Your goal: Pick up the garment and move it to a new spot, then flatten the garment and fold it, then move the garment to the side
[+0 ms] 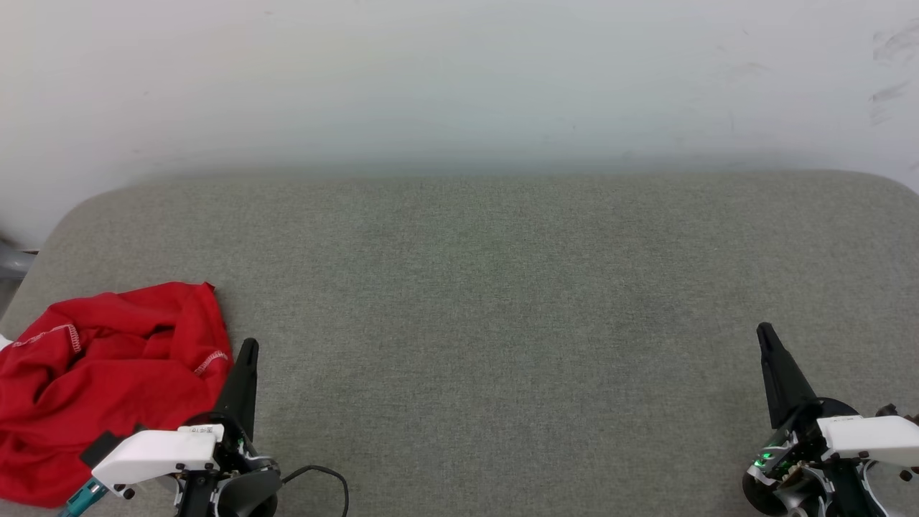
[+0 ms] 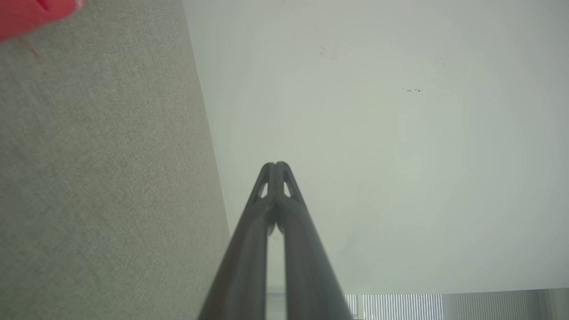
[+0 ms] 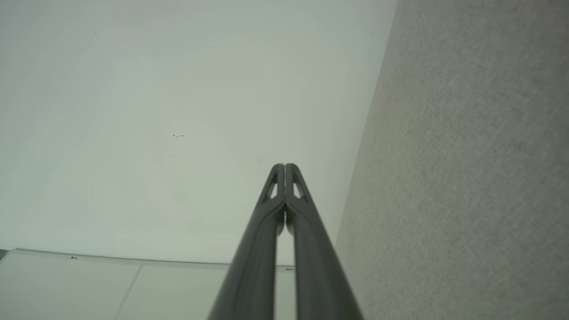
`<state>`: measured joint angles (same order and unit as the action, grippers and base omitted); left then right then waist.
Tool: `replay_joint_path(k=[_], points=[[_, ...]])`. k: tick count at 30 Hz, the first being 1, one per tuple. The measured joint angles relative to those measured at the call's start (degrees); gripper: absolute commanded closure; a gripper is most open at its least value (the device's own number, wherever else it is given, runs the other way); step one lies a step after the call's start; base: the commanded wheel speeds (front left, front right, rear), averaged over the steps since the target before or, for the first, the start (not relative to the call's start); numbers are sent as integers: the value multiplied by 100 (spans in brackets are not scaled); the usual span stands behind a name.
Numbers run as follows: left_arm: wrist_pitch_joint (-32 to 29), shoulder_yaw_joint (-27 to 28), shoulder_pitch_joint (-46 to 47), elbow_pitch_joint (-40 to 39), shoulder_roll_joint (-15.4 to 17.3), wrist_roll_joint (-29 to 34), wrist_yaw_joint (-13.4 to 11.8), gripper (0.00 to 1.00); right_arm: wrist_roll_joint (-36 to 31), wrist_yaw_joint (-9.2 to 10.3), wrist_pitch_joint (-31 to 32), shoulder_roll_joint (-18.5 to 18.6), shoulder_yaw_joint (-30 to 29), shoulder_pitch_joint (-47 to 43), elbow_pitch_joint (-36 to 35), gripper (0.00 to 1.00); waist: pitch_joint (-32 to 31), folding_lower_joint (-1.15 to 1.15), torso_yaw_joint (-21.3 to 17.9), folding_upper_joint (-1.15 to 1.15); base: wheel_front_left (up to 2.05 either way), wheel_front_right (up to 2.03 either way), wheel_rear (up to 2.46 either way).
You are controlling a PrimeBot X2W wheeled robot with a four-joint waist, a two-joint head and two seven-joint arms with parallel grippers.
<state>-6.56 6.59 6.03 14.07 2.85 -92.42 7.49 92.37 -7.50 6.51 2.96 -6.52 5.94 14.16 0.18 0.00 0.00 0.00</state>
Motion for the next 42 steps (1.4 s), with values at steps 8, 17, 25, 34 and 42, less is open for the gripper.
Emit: replay_joint_path(k=[8, 17, 25, 34, 42], points=[[0, -1, 0, 0, 0, 0, 0, 100, 0, 0, 0, 0, 2, 0, -1, 100, 0, 0, 0, 0, 0, 0, 0], [0, 1, 0, 0, 0, 0, 0, 100, 0, 0, 0, 0, 0, 0, -1, 100, 0, 0, 0, 0, 0, 0, 0], [0, 1, 0, 0, 0, 0, 0, 100, 0, 0, 0, 0, 1, 0, -1, 100, 0, 0, 0, 0, 0, 0, 0], [0, -1, 0, 0, 0, 0, 0, 100, 0, 0, 0, 0, 0, 0, -1, 100, 0, 0, 0, 0, 0, 0, 0], [33, -58, -149, 110, -13, 0, -3, 0, -8, 2, -37, -4, 33, -175, 105, 0, 0, 0, 0, 0, 0, 0, 0]])
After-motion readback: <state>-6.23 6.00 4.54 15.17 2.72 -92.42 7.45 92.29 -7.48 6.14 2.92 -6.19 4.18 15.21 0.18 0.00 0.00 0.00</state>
